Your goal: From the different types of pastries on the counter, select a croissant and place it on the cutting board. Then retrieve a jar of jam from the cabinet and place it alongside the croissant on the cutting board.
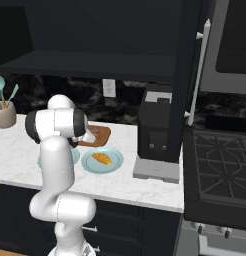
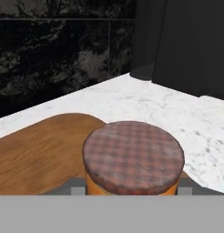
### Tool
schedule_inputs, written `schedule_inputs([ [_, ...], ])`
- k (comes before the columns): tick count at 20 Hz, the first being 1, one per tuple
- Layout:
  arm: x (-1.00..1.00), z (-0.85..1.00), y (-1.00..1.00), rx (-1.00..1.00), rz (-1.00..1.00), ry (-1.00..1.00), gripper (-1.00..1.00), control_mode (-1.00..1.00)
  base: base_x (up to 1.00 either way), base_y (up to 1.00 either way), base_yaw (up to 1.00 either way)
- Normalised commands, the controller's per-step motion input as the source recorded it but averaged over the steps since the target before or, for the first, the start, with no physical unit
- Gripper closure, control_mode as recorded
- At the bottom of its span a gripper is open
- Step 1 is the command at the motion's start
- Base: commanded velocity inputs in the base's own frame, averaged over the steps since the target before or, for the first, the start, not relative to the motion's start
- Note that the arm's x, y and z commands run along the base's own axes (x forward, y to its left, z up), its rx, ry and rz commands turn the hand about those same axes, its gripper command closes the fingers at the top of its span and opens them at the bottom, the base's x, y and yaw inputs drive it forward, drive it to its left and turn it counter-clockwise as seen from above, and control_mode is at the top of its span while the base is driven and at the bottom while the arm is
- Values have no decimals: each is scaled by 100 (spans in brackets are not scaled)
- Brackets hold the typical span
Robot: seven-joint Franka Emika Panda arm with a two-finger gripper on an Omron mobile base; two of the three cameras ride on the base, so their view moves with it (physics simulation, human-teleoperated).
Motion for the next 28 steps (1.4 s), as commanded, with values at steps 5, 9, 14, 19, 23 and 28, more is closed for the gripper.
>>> schedule_inputs([
  [5,0,0,0,0,0,0,-100,-100,0,0,0],
  [9,0,0,0,0,0,0,-100,-100,0,0,0],
  [14,-14,6,6,0,0,-11,-100,-100,0,0,0],
  [19,0,58,81,-3,0,-47,-100,-100,0,0,0],
  [23,-11,82,88,-9,-1,-47,-100,-100,0,0,0],
  [28,-50,51,19,-5,-16,1,-100,-100,0,0,0],
])
